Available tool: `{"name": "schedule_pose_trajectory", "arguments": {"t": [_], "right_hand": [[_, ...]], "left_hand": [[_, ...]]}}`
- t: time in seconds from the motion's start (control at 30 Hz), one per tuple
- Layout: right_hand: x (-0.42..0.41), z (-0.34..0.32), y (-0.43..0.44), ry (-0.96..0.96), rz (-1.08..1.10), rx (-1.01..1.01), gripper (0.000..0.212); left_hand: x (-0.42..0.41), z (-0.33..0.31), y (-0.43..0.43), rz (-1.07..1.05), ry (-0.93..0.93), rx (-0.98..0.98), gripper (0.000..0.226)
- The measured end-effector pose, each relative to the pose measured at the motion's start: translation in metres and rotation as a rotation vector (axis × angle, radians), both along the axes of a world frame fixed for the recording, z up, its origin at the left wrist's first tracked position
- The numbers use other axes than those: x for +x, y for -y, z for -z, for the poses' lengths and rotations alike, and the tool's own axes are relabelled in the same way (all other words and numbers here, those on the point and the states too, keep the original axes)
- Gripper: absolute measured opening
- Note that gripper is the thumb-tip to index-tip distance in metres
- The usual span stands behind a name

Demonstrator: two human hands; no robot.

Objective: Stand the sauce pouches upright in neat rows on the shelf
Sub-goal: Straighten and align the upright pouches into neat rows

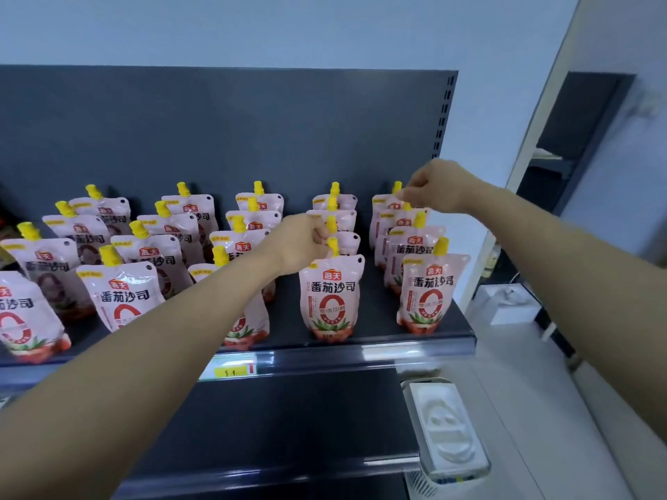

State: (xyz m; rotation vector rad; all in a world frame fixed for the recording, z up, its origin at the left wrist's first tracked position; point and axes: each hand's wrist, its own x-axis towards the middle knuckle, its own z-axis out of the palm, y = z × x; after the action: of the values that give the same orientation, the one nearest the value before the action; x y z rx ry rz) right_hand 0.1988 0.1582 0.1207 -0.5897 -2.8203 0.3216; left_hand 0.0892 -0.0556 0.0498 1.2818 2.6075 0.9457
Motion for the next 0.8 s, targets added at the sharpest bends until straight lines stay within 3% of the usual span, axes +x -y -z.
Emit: {"name": "schedule_pose_trajectory", "arguments": {"t": [0.17, 0.27, 0.43, 0.6, 0.8], "right_hand": [[0.048, 0.006, -0.020, 0.354, 0.068, -0.196, 0.049], [0.062, 0.026, -0.024, 0.464, 0.083, -0.284, 0.044], [0.063, 0.053, -0.027, 0.336, 0.128, -0.229, 0.027], [0.060, 0.062, -0.027, 0.242, 0.155, -0.196, 0.025], [0.060, 0.065, -0.024, 0.214, 0.174, -0.161, 0.026]], "left_hand": [[0.010, -0.004, -0.015, 0.001, -0.083, 0.024, 0.026], [0.013, -0.001, -0.018, -0.006, -0.109, -0.037, 0.031], [0.017, 0.008, -0.012, -0.036, -0.091, -0.103, 0.026], [0.019, 0.016, -0.011, -0.051, -0.055, -0.091, 0.015], [0.020, 0.015, -0.010, -0.051, -0.064, -0.106, 0.019]]}}
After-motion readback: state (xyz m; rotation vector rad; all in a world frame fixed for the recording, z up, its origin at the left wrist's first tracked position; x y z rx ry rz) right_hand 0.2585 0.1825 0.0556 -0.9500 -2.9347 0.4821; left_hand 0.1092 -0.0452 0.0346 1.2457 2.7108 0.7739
